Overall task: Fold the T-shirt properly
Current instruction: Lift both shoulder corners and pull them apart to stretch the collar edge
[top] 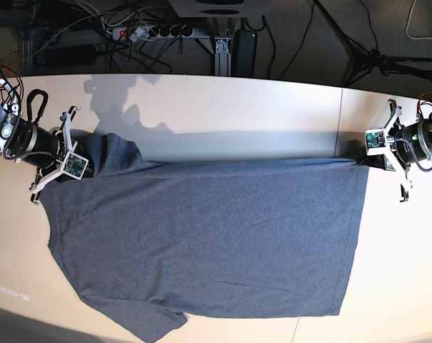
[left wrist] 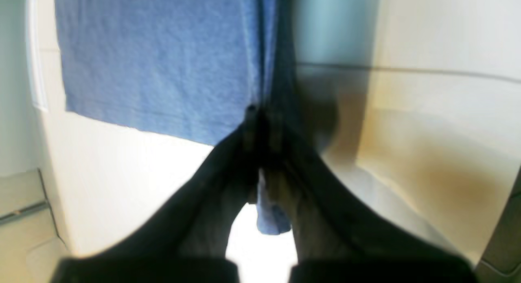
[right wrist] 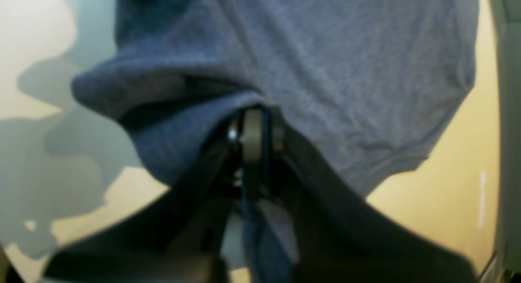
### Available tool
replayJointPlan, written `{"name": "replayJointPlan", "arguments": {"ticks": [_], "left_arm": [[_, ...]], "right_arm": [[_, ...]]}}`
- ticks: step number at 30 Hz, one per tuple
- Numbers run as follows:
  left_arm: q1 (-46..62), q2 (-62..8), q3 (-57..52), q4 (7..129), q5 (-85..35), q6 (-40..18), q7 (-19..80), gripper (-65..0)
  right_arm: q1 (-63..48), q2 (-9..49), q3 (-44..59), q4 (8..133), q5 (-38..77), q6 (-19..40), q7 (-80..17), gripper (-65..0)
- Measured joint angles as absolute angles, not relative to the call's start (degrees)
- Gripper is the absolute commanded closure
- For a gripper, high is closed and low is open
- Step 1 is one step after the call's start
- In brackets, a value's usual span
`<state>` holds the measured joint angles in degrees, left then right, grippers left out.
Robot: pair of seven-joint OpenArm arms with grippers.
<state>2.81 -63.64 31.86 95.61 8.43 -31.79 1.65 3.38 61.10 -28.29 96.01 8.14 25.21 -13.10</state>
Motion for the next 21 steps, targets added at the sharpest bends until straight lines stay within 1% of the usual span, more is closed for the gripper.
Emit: {"name": "replayJointPlan", "arguments": {"ticks": [4, 10, 21], "left_arm": [[1.9, -62.5, 31.9, 94.4, 8.5, -31.8, 1.8, 0.0], [-3.7, -60.7, 31.8, 92.9, 6.9, -32.0, 1.8, 0.0], [-5.4, -56.0, 31.9, 88.8, 7.7, -32.2, 2.5, 0.0]], "right_arm": [[3.5, 61.1, -28.3, 95.8, 8.2, 25.3, -13.1, 0.0], [3.5, 61.1, -28.4, 93.0, 8.2, 25.3, -12.5, 0.0], [3.6, 61.1, -28.4, 92.4, 7.9, 25.5, -13.2, 0.0]]}}
